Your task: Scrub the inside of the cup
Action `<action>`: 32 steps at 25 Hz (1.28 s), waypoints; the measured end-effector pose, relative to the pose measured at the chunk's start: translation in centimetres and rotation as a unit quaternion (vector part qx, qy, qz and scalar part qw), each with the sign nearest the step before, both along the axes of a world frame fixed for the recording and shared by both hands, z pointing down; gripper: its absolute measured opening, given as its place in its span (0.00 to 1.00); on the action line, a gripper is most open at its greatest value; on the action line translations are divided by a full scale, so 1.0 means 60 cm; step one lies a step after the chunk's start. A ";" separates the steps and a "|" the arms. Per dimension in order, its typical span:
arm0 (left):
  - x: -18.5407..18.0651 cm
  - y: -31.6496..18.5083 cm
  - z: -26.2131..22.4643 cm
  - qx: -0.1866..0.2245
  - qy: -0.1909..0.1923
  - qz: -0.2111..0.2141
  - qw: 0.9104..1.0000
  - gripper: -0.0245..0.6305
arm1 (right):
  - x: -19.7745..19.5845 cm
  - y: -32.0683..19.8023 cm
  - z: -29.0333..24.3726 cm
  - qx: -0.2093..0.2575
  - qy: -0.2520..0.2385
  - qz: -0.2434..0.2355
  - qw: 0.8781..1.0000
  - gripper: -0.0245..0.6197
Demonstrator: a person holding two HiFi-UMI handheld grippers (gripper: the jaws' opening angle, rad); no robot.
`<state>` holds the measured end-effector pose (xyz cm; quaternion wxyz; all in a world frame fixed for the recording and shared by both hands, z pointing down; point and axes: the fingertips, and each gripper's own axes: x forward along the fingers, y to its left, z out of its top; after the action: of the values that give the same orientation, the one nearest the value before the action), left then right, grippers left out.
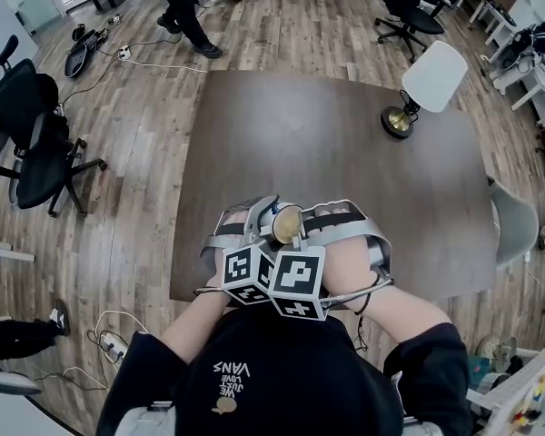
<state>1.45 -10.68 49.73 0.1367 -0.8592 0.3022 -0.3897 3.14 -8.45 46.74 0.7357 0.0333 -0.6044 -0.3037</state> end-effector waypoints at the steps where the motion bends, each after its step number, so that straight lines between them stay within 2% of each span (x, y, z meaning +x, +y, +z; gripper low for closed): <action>1: -0.001 0.000 0.002 -0.001 -0.001 0.000 1.000 0.65 | -0.003 0.006 0.001 -0.006 -0.003 -0.002 1.000 0.16; 3: -0.001 0.002 0.005 -0.003 -0.002 0.002 1.000 0.65 | -0.013 0.016 0.001 -0.010 -0.011 -0.012 1.000 0.16; 7: 0.006 0.014 0.012 -0.008 -0.002 0.008 1.000 0.65 | -0.034 0.007 -0.006 0.015 -0.028 -0.023 0.999 0.16; 10: 0.012 0.015 0.015 -0.012 0.004 0.008 1.000 0.65 | -0.023 -0.017 -0.010 0.029 -0.043 0.007 0.999 0.16; 13: 0.013 0.012 0.009 -0.013 0.016 0.003 1.000 0.65 | -0.005 -0.021 -0.008 0.027 -0.035 0.030 0.999 0.16; 17: -0.003 0.005 0.013 -0.021 0.031 -0.014 0.999 0.65 | 0.001 0.002 0.004 -0.010 -0.047 0.045 0.998 0.16; 21: -0.014 -0.008 0.010 -0.036 0.056 -0.029 0.997 0.65 | -0.013 0.015 0.006 -0.047 -0.120 0.060 0.990 0.16; 23: -0.015 -0.012 0.008 -0.040 0.068 -0.034 0.996 0.65 | -0.021 0.015 0.007 -0.069 -0.182 0.086 0.977 0.16; 26: -0.020 -0.019 0.007 -0.043 0.084 -0.044 0.995 0.65 | -0.028 0.007 -0.002 -0.091 -0.285 0.131 0.945 0.16; 28: -0.024 -0.026 0.004 -0.045 0.097 -0.051 0.993 0.65 | -0.031 -0.004 -0.014 -0.091 -0.353 0.159 0.917 0.16; 32: -0.027 -0.040 -0.001 -0.055 0.129 -0.061 0.988 0.65 | -0.026 -0.027 -0.032 -0.090 -0.470 0.216 0.851 0.16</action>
<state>-0.18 -13.06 49.66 0.0248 -0.8886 0.3472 -0.2988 1.58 -10.05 44.82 0.4108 0.2355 -0.8803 -0.0298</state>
